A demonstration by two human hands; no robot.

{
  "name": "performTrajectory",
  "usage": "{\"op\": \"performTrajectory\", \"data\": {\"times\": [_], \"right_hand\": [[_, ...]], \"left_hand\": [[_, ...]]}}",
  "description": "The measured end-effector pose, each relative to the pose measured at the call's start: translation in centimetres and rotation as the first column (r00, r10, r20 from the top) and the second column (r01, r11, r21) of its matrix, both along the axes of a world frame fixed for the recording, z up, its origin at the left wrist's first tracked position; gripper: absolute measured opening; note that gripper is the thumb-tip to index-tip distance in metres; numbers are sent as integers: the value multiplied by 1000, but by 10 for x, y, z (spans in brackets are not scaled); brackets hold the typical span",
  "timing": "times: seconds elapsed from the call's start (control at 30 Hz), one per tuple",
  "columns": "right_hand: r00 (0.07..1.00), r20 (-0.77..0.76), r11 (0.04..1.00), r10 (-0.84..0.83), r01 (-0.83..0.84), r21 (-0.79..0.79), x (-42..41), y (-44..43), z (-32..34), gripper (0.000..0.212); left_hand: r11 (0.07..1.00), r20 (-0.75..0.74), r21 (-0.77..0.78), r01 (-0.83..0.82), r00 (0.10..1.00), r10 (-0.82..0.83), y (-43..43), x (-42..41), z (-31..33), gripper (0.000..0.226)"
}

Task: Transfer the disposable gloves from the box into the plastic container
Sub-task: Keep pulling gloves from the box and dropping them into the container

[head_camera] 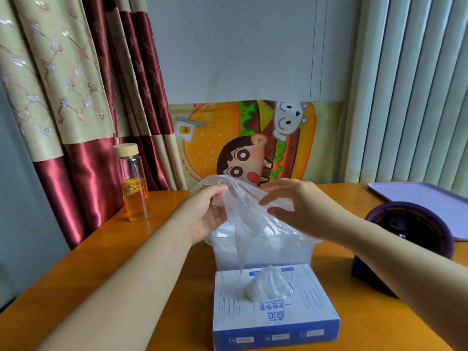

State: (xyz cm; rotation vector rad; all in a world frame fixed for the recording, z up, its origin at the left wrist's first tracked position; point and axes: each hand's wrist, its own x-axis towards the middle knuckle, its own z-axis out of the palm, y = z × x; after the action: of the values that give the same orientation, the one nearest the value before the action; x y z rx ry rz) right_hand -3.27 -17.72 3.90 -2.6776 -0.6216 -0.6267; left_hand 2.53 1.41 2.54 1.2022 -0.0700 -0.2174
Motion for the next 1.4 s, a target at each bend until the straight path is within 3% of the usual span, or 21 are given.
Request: {"op": "performTrajectory", "data": {"times": [0.2, 0.33, 0.43, 0.5, 0.6, 0.67, 0.7, 0.77, 0.83, 0.9, 1.0, 1.1, 1.17, 1.2, 1.27, 1.33, 1.4], "right_hand": [[993, 59, 987, -107, 98, 129, 23, 0, 3, 36], [981, 96, 976, -167, 150, 161, 38, -5, 10, 37], [972, 26, 969, -231, 228, 93, 55, -11, 10, 45], [963, -21, 963, -268, 268, 23, 68, -16, 7, 47], [945, -97, 949, -314, 310, -54, 85, -23, -2, 51], [931, -141, 941, -337, 328, -79, 94, -26, -9, 51], [923, -163, 937, -349, 339, -85, 99, -27, -12, 51], [910, -185, 928, -372, 365, -72, 105, -29, -17, 50], [898, -188, 916, -398, 399, -30, 109, -30, -21, 48], [891, -180, 904, -418, 427, 15, 113, -32, -26, 45], [885, -180, 900, -430, 436, -3, 115, -37, -34, 41], [892, -51, 872, -449, 426, -240, 109, -38, -42, 36], [927, 114, 851, -356, 372, -369, 105, -33, -41, 32], [950, 117, 867, -289, 312, -389, 104, -30, -38, 31], [980, -74, 919, -187, 148, -366, 102, -23, -36, 37], [929, -311, 905, -199, 52, -422, 104, -18, -40, 57], [857, -444, 868, -261, 6, -497, 108, -19, -48, 72]], "left_hand": [[986, 26, 54, 156, 987, -158, 23, 11, -4, 18], [958, 8, 256, 132, 990, -139, 33, 24, -7, 19], [884, 43, 468, 3, 999, -27, 39, 37, -8, 24], [791, 168, 579, -196, 979, 119, 44, 48, -8, 32], [542, 579, 591, -597, 782, 231, 42, 57, 1, 35], [496, 798, 509, -704, 602, 36, 26, 47, 11, 31], [509, 826, 529, -678, 549, -127, 14, 42, 14, 28], [441, 687, 727, -527, 563, -460, -14, 33, 13, 26], [187, 382, 918, -351, 647, -660, -35, 33, 3, 33], [-37, 137, 974, -223, 714, -687, -47, 41, -7, 40], [-200, -28, 970, -140, 750, -661, -50, 58, -16, 41], [-283, -106, 953, -111, 752, -651, -46, 72, -22, 40], [-287, -126, 953, -93, 740, -661, -45, 76, -25, 37], [-284, -133, 955, -86, 731, -669, -46, 78, -27, 35], [-285, -147, 956, -75, 717, -682, -47, 79, -30, 34], [-315, -183, 947, -55, 714, -676, -49, 80, -34, 33], [-353, -223, 935, -29, 726, -650, -51, 82, -38, 34]]}}
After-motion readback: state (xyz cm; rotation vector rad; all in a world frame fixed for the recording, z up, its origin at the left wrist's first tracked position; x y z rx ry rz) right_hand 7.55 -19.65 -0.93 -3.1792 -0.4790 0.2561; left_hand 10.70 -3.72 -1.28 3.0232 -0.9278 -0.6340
